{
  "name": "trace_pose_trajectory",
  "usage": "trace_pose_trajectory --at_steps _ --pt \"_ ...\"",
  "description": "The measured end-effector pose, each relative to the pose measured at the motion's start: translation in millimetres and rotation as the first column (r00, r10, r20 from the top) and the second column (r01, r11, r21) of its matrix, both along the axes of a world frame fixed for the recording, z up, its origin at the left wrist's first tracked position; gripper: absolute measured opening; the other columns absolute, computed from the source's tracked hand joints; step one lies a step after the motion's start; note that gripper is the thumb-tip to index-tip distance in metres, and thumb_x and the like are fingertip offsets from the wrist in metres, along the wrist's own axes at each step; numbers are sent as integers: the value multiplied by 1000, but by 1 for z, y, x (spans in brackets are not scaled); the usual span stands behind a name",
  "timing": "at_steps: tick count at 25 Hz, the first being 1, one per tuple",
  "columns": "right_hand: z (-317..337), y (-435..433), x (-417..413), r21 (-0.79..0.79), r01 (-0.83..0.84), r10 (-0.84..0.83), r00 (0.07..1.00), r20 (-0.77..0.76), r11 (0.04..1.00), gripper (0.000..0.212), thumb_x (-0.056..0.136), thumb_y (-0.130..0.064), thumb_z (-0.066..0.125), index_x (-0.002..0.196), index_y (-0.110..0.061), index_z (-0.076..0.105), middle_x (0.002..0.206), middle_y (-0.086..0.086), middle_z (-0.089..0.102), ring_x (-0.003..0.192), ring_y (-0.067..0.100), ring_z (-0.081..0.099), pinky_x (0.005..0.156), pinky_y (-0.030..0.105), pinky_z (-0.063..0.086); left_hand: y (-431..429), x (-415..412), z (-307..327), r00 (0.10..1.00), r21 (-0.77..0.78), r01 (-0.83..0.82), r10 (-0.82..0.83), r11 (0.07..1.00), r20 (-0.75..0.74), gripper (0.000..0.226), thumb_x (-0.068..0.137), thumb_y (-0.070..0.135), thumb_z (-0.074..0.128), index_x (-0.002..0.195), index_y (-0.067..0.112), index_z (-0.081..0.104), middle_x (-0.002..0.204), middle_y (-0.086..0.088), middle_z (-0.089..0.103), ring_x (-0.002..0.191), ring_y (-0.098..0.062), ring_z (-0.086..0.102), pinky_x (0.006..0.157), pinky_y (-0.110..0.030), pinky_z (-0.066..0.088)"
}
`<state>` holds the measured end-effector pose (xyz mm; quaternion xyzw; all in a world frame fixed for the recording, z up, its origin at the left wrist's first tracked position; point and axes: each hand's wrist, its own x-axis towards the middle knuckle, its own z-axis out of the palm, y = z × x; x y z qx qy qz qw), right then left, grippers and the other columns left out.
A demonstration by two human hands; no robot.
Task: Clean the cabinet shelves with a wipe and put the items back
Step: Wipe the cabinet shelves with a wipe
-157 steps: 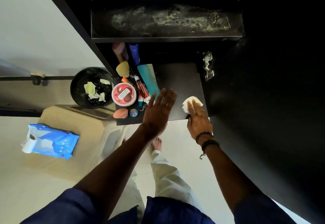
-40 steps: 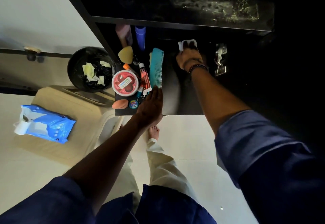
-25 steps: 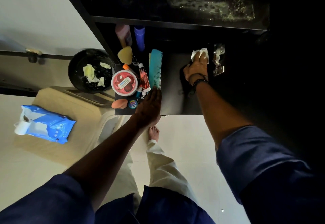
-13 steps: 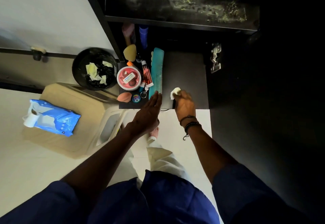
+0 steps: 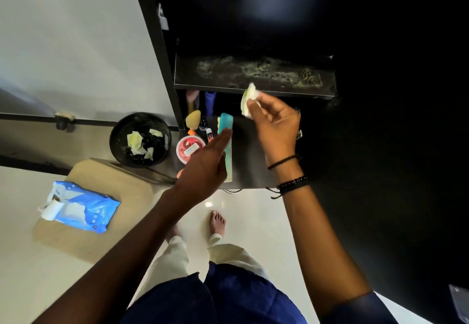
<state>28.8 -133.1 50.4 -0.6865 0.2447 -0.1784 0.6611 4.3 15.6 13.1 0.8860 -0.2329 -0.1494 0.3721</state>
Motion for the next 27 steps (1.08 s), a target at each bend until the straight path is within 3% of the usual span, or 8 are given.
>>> trace_pose_trajectory --at_steps 5,9,12,16,19,21,24,27 --pt "18 0 56 -391 -20 51 996 68 920 21 85 -7 67 105 -3 69 108 8 68 93 14 67 73 13 54 11 20 12 994 3 -107 107 994 28 56 94 6 50 146 16 33 146 -5 45 120 -26 57 87 -37 53" --pt "1 -5 75 -592 -94 81 996 -48 801 30 85 -15 68 113 -5 67 114 9 66 102 18 64 86 31 56 20 19 8 996 83 -87 88 993 1 62 91 5 54 148 10 28 150 -11 38 129 -29 48 96 -38 47" --pt "-8 -2 53 -595 -29 60 998 32 803 30 87 -16 65 115 -4 66 121 10 61 112 19 59 91 30 54 26 18 1 994 117 -110 112 987 -12 63 92 5 54 148 10 27 152 -10 34 133 -30 43 100 -38 44" --pt "-35 23 3 -589 -16 72 995 73 808 20 88 -13 64 106 -5 67 110 10 60 96 18 63 80 26 56 44 24 -28 976 205 -191 208 960 -64 73 84 7 66 147 7 29 151 -14 33 138 -32 34 109 -41 35" --pt "-75 45 -23 -517 -199 142 979 -148 832 24 89 -14 63 113 -9 63 114 10 58 97 22 63 82 38 56 61 25 -55 986 277 -130 155 952 -69 80 74 19 75 142 6 36 142 -15 44 135 -31 36 112 -39 30" --pt "-97 55 -33 -454 -331 203 929 -308 827 32 90 -12 62 121 -10 59 121 11 58 109 25 60 93 40 54 67 22 -66 983 314 -113 153 943 -105 76 71 21 78 136 6 42 132 -15 50 124 -32 45 104 -39 39" --pt "-120 64 -41 -336 -503 298 809 -506 796 43 87 -4 63 128 -11 54 131 9 55 126 27 49 105 43 44 67 13 -73 979 391 -116 172 913 -111 59 75 24 75 126 7 51 118 -17 56 103 -35 58 82 -41 51" --pt "-135 69 -45 -230 -632 402 689 -603 740 50 83 -2 63 128 -17 52 136 3 51 131 27 44 108 41 41 63 7 -79 980 407 -86 150 910 -128 46 78 20 71 121 11 57 113 -15 62 96 -34 62 76 -38 52"
